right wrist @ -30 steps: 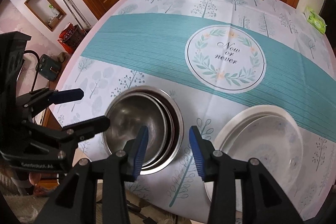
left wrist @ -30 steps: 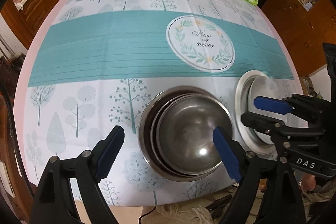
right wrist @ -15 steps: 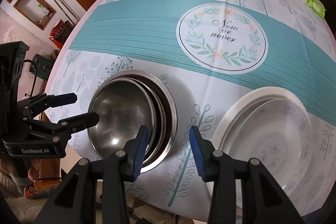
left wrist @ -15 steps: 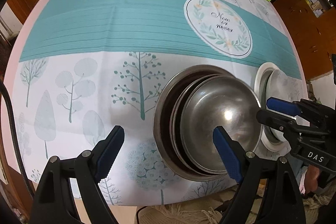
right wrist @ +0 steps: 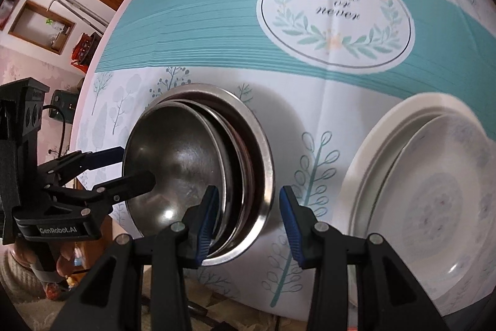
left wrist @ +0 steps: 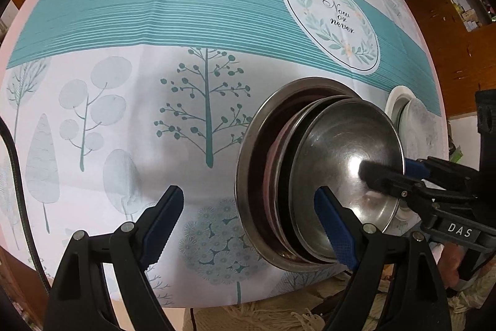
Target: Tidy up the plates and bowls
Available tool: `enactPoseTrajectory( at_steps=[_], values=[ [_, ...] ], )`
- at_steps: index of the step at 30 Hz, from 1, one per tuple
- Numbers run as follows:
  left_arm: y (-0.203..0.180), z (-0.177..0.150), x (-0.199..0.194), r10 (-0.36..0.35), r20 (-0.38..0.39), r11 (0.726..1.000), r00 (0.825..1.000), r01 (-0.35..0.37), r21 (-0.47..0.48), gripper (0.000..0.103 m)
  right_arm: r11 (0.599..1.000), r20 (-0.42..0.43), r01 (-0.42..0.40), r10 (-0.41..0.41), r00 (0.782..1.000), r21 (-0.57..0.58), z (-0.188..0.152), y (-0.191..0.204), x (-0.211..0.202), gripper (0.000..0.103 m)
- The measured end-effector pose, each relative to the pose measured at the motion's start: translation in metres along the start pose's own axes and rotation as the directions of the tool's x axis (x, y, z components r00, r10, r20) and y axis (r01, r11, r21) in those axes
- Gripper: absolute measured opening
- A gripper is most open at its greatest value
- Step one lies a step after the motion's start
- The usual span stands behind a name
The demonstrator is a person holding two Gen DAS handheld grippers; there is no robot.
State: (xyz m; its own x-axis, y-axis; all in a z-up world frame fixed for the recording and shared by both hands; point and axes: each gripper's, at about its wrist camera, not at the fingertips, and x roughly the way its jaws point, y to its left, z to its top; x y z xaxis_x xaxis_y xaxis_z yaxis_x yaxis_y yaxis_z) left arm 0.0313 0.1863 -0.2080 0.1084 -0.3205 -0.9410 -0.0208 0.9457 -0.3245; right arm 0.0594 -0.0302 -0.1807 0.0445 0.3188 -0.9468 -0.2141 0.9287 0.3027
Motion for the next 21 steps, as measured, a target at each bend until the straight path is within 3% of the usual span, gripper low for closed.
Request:
enactPoseTrajectory(
  at_steps=[4,9,14,21],
  values=[
    [-0.001,0.002,0.002,-0.011,-0.009,1.0,1.0,0.011,0.006,0.083,1.0,-0.019,-0.02,0.021,1.0,0.021,0.0,-0.001,0.005,0.041],
    [-0.003,0.002,0.003,-0.031,-0.021,0.999,0.999,0.031,0.012,0.073,1.0,-0.028,-0.016,0.016,0.999,0.018,-0.001,0.002,0.008,0.037],
    [-0.009,0.0,0.006,-0.068,-0.037,0.997,0.997,0.069,0.031,0.047,0.999,-0.035,0.022,-0.021,0.999,0.023,0.0,0.001,0.008,0.028],
    [-0.015,-0.001,0.006,-0.044,-0.051,0.998,0.998,0.046,0.049,0.046,0.999,-0.045,0.046,-0.045,0.998,0.011,-0.001,0.004,0.006,0.027]
  ],
)
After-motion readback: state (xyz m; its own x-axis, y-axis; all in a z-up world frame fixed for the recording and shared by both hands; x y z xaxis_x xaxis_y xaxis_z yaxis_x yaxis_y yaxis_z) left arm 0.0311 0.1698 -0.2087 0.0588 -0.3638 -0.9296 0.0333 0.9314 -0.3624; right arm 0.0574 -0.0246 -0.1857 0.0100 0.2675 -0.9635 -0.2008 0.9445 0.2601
